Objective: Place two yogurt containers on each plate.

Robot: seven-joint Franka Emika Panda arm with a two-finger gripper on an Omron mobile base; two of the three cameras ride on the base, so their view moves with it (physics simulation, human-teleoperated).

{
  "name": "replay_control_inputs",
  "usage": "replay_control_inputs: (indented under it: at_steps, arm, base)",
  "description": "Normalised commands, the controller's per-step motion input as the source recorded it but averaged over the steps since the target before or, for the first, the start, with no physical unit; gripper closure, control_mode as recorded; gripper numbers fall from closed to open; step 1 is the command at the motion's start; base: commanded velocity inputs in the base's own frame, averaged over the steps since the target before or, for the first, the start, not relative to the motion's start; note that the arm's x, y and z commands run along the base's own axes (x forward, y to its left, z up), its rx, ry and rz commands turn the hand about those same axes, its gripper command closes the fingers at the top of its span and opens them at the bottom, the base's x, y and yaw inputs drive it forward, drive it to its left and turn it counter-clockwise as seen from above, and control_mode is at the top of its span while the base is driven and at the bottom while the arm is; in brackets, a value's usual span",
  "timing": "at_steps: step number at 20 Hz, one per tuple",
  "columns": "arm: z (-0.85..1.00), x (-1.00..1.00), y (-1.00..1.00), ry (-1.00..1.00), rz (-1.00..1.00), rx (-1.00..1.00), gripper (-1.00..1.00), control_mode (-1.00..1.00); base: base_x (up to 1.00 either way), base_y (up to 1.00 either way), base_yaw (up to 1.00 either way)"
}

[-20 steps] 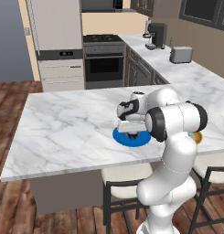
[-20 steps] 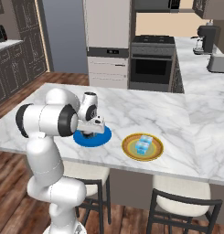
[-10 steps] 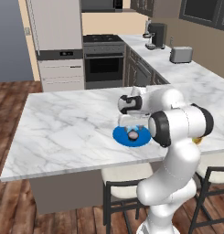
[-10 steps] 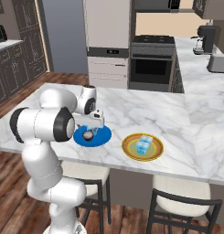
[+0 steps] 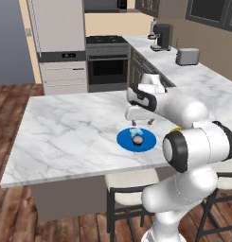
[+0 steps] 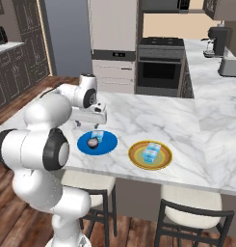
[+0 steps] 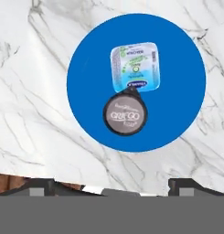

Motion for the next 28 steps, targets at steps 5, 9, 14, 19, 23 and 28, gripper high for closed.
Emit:
replay_control_inputs:
  at_steps: [5, 9, 14, 19, 23, 28]
  arm:
    - [0.78, -0.83, 0.00, -0.11, 0.00, 0.00, -1.00, -1.00]
    - [0.78, -0.83, 0.00, -0.14, 0.00, 0.00, -1.00, -1.00]
    - [0.74, -0.61, 0.00, -0.10, 0.00, 0.00, -1.00, -1.00]
    - [0.45, -0.98, 0.00, -0.12, 0.00, -0.01, -1.00, -1.00]
    - [0.27, -0.94, 0.08, -0.14, 0.00, -0.03, -1.00, -1.00]
    - [0.15, -0.69, 0.26, -0.09, 0.00, -0.07, -1.00, -1.00]
  base:
    - [0.00, 0.00, 0.00]
    - [0.00, 0.00, 0.00]
    - [0.00, 0.00, 0.00]
    - [0.00, 0.00, 0.00]
    - [0.00, 0.00, 0.00]
    - [0.00, 0.00, 0.00]
